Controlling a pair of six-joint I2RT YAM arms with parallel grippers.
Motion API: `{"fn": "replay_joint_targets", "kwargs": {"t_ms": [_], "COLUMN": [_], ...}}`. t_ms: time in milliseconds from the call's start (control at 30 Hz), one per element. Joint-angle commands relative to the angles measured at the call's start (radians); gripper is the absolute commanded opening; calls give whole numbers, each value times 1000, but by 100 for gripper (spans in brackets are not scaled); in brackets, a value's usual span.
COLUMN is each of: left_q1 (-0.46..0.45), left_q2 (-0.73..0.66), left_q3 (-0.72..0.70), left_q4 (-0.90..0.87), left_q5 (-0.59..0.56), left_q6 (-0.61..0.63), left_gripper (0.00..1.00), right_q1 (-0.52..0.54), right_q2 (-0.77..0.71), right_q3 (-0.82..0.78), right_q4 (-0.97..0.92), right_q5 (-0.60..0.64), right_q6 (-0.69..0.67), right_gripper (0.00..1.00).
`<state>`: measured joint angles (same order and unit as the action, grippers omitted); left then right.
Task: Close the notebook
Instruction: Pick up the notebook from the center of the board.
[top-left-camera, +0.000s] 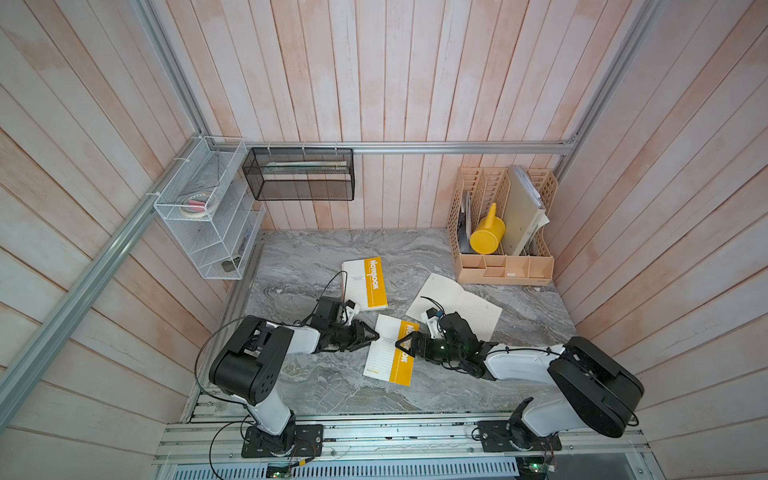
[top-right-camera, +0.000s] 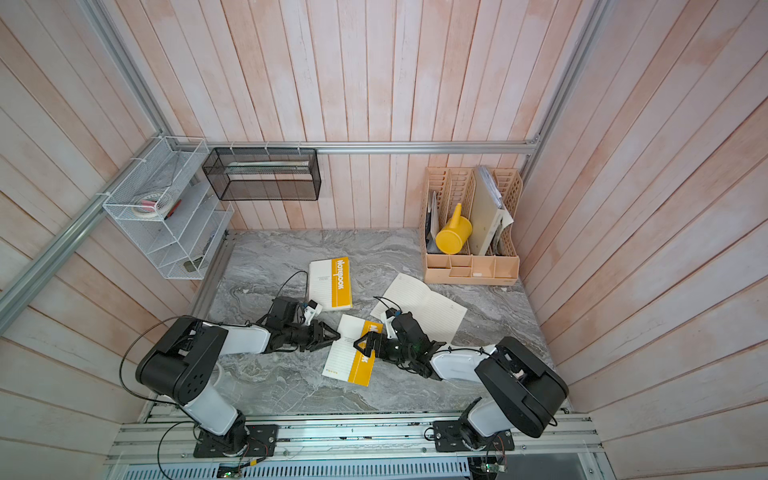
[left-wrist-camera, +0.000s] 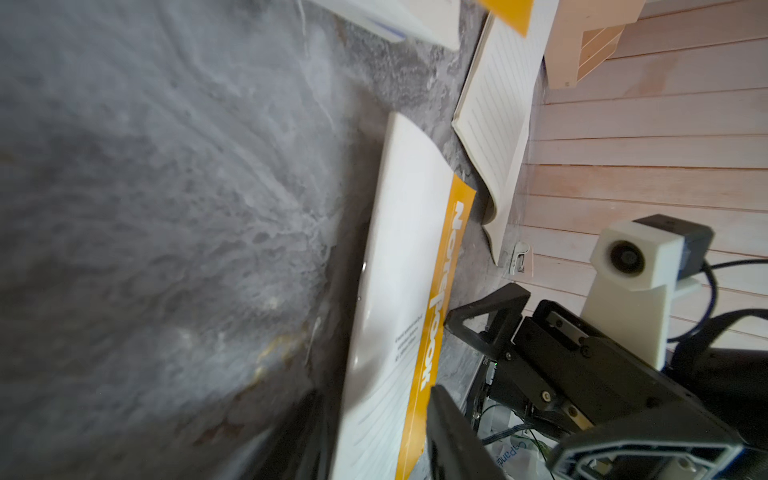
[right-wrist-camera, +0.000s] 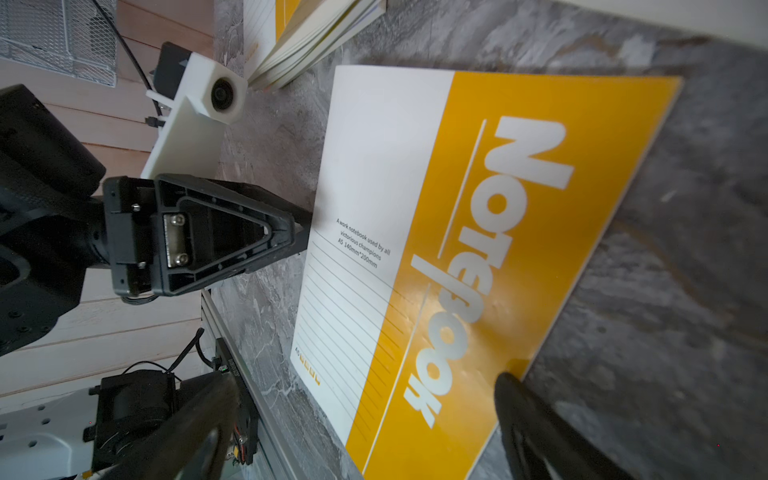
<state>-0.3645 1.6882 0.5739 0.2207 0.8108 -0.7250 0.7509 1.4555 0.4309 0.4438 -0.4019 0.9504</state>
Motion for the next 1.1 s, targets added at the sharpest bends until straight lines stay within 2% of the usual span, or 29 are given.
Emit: {"fn": "replay_joint_targets", "kwargs": {"t_ms": [0, 533, 667, 833, 967, 1067], "left_q1": [1, 1, 1, 1, 1, 2], "left_q2": [44, 20, 18, 19, -33, -68], "left_q3": [-40, -46, -65, -68, -44, -27], "left_q4": [8, 51, 109, 178, 51, -26], "left_q5": [-3, 62, 110, 221, 210, 202], "left_q6": [-23, -37, -61, -58, 20, 65], "left_gripper": [40, 22, 11, 9, 0, 0], "right_q1": [0, 1, 1, 1, 1, 1], "right_q2": [0, 29, 46, 46, 32, 9], "right_q3": [-15, -7, -4, 9, 29, 43], "right_q4": [-47, -31, -19, -25, -53, -76], "right_q5": [18, 6, -6, -12, -9, -5], "right_q6": [2, 5, 8, 7, -4, -11], "right_gripper": [98, 98, 98, 98, 98, 98]}}
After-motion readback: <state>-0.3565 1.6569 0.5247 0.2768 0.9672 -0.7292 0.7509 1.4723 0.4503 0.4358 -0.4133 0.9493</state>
